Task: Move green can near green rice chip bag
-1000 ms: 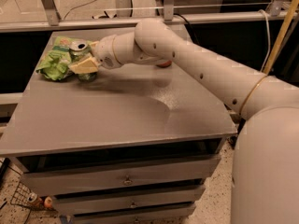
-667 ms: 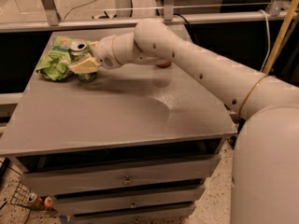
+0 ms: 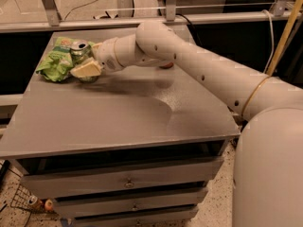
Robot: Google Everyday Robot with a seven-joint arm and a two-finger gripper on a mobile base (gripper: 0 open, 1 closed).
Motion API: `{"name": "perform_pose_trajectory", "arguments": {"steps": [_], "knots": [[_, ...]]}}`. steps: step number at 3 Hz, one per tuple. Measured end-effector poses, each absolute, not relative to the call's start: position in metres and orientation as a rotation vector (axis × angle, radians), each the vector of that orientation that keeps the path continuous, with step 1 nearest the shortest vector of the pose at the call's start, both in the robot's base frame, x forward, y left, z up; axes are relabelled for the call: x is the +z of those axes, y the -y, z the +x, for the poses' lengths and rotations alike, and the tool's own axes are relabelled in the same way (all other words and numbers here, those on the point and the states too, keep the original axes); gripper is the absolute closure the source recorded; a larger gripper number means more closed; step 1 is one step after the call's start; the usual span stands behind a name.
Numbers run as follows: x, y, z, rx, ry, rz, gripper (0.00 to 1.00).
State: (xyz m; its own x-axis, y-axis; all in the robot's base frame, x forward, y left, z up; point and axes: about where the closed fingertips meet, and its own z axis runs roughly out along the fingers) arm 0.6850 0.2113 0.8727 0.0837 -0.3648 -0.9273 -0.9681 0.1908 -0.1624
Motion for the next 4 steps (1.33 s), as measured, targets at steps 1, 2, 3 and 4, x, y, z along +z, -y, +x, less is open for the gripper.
{"name": "perform_pose_trajectory", "arguments": {"steps": [1,2,3,4], "knots": [[0.872,-0.213,0.684,0.762,-1.462,-1.353,0.00],[0.890,-0.197,0.683,0.679,-1.442,-1.363,0.00],[0.919,-0.158,0.680,0.503,-1.456,-1.382,0.00],[0.944,-0.097,0.682,0.355,-1.503,-1.329,0.00]]}}
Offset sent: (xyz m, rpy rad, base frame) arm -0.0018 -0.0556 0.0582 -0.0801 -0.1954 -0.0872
